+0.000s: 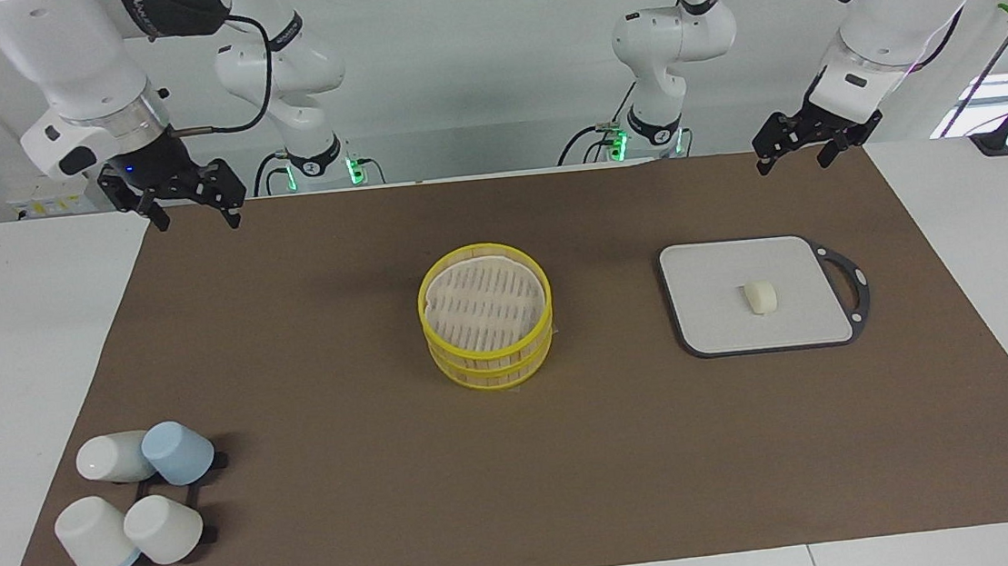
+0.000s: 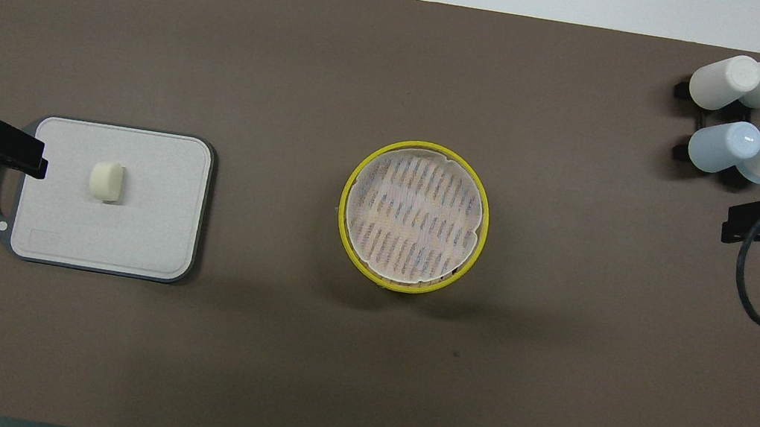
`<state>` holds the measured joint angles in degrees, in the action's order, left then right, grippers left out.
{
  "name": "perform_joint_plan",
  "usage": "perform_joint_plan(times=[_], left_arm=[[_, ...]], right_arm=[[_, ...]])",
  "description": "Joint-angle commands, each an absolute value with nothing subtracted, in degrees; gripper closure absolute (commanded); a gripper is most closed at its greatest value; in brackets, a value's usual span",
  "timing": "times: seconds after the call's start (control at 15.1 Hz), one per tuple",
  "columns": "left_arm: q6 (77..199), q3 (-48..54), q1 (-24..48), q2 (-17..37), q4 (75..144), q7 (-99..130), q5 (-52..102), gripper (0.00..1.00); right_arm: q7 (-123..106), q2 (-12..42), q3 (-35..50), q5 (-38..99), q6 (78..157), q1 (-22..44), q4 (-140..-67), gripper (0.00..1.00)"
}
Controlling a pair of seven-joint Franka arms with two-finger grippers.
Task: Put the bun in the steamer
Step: 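Reach the right gripper to the steamer lid and grasp its rim, then lift the lid with the right gripper while the left gripper grasps the bun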
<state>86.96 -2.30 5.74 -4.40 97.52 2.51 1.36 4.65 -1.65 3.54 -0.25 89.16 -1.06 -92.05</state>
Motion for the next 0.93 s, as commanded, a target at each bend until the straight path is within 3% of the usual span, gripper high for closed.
perform_joint_plan(times=[0.0, 0.07, 0.2, 0.33, 0.53, 0.66, 0.86], left_arm=[[87.1, -2.8, 6.2, -4.9, 97.8, 3.2, 0.5, 0.00], [87.1, -2.8, 6.2, -4.9, 97.8, 3.2, 0.6, 0.00], [87.5, -2.8, 6.2, -5.4, 99.3, 3.0, 0.6, 0.00], [93.1, -3.0, 5.4, -8.6, 106.7, 2.3, 0.6, 0.00], [107.9, -3.0, 2.4, -13.9, 123.3, -1.7, 0.5, 0.00], [115.3, -3.0, 1.6, -12.4, 128.7, -2.7, 0.6, 0.00], [127.8, -3.0, 1.5, -6.8, 133.8, -2.7, 0.6, 0.00]], right_arm=[[11.0, 0.9, 3.7, 1.0, 93.0, 8.7, -91.7, 0.00], [18.7, 3.8, 3.7, 1.2, 93.4, 13.1, -90.8, 0.00], [34.0, 15.3, 3.7, 2.5, 95.1, 21.2, -80.0, 0.00], [42.3, 22.8, 3.1, 2.6, 102.1, 28.8, -75.5, 0.00], [44.1, 28.8, 3.0, -0.7, 107.4, 32.2, -74.4, 0.00], [44.1, 30.1, 3.4, -3.4, 114.6, 33.2, -76.4, 0.00], [44.0, 29.5, 3.4, -2.9, 116.5, 33.6, -81.0, 0.00]])
